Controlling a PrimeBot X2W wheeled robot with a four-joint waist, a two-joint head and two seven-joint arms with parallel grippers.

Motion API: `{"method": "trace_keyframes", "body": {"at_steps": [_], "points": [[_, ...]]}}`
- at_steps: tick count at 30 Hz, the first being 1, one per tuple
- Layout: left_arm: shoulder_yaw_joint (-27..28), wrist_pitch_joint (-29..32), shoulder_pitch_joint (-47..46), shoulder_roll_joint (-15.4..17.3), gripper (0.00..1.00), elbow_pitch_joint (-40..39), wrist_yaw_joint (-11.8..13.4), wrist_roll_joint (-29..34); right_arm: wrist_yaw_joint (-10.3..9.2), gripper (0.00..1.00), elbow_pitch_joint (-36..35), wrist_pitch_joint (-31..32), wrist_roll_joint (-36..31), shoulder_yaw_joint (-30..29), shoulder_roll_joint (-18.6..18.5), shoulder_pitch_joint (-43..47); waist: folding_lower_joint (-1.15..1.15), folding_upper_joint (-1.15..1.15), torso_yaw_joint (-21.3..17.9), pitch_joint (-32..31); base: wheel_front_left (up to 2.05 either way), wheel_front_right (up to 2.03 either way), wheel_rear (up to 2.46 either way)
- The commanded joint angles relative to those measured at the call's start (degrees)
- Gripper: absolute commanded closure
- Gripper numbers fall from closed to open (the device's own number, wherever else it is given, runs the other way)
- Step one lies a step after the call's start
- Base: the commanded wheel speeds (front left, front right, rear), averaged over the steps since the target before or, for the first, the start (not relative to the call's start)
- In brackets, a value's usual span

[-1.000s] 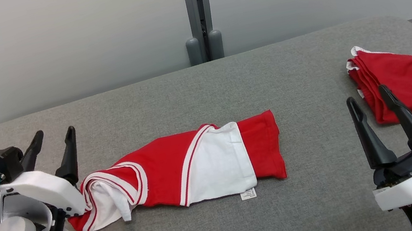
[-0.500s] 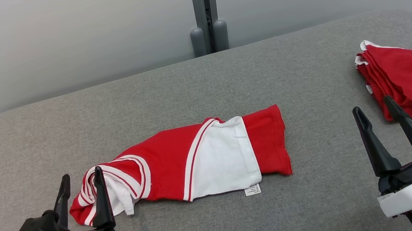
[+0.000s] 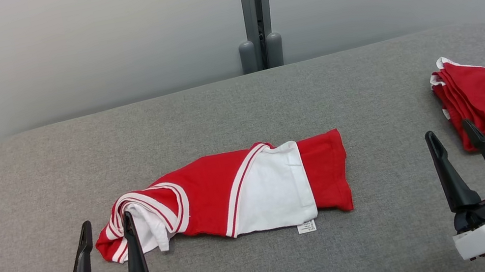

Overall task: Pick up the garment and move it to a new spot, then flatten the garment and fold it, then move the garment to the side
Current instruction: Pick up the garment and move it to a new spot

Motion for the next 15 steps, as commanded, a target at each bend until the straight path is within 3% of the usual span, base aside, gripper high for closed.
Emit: {"method": "trace_keyframes", "body": {"at_steps": [1,15], "points": [[0.51,-0.24,0.63,-0.2,0.0,-0.11,-0.6,0.79,0.01,0.0,-0.03,-0.26,-0.34,-0.15,-0.29,0.11,0.0,0.0,0.1,-0.13,0.0,0.0,0.0],[2.8,-0.25,0.58,-2.84,0.0,1.87,-4.05,3.56,0.01,0.0,0.17,-0.26,-0.74,-0.52,-0.34,0.49,0.0,0.0,0.43,-0.35,0.0,0.0,0.0]]}}
